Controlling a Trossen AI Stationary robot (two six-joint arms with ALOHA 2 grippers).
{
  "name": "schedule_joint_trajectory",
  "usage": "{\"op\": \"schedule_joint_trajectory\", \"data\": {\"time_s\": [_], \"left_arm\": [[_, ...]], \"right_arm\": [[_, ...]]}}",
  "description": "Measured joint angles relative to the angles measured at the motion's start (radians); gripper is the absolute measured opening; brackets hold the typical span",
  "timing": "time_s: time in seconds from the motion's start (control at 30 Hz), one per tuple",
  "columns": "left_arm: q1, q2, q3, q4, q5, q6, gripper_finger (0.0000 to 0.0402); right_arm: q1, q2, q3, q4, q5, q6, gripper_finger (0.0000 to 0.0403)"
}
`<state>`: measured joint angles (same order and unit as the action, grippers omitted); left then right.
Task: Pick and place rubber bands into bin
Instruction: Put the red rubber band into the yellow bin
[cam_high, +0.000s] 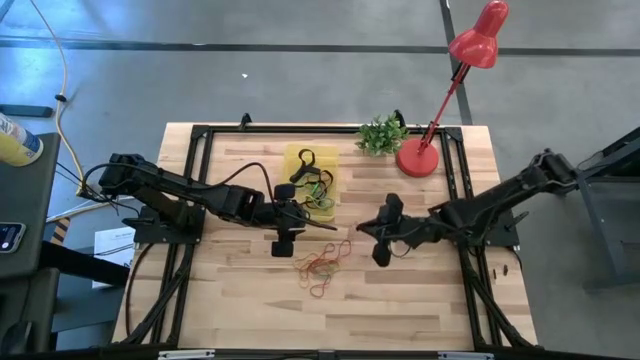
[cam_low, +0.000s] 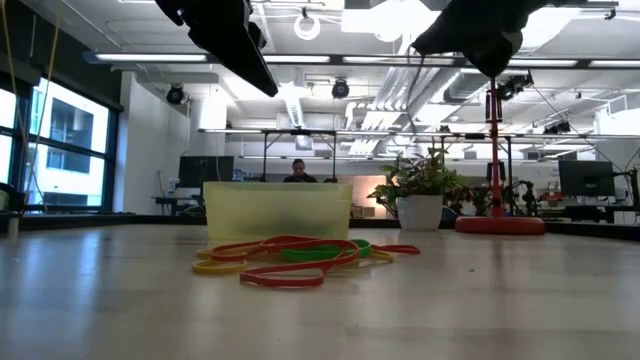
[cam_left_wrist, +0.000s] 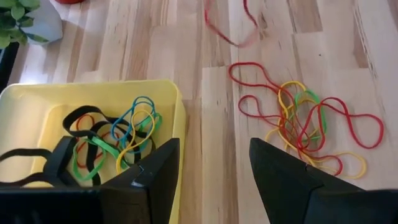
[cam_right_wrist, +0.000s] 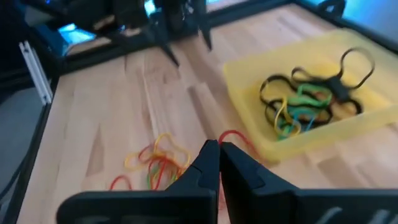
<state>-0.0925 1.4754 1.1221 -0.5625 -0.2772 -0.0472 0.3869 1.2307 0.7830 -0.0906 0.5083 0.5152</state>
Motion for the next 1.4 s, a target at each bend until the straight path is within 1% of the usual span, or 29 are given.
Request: {"op": "schedule_joint_trajectory", "data": {"time_s": [0.13,0.23,0.3,0.53,0.73,0.93,1.17,1.3,1.4], "left_arm": [[-0.018,-0.013,0.000,-0.022,0.015,-0.011,0.0184],[-0.054,-0.031,0.000,-0.041,-0.005,-0.014,0.0184],[-0.087,-0.052,0.000,-0.045,-0.044,-0.018,0.0184],[-0.210,-0.135,0.000,-0.140,-0.219,-0.065,0.0184],[-0.287,-0.179,0.000,-0.231,-0.297,-0.145,0.0184],[-0.358,-0.179,0.000,-0.278,-0.363,-0.202,0.0184],[-0.382,-0.179,0.000,-0.313,-0.424,-0.245,0.0184],[-0.379,-0.179,0.000,-0.317,-0.430,-0.246,0.0184],[-0.379,-0.179,0.000,-0.325,-0.452,-0.247,0.0184]], "right_arm": [[-0.036,-0.019,0.001,0.013,-0.002,-0.049,0.0000],[-0.064,-0.021,0.001,0.039,-0.018,-0.084,0.0000],[-0.083,-0.021,0.002,0.060,-0.035,-0.112,0.0000],[-0.169,-0.021,0.002,0.149,-0.098,-0.200,0.0000],[-0.261,-0.021,0.002,0.231,-0.189,-0.259,0.0000],[-0.356,-0.021,0.002,0.277,-0.286,-0.283,0.0000],[-0.448,0.007,0.002,0.327,-0.373,-0.285,0.0000],[-0.483,0.059,0.002,0.411,-0.414,-0.271,0.0000],[-0.502,0.109,0.002,0.467,-0.419,-0.257,0.0000]]}}
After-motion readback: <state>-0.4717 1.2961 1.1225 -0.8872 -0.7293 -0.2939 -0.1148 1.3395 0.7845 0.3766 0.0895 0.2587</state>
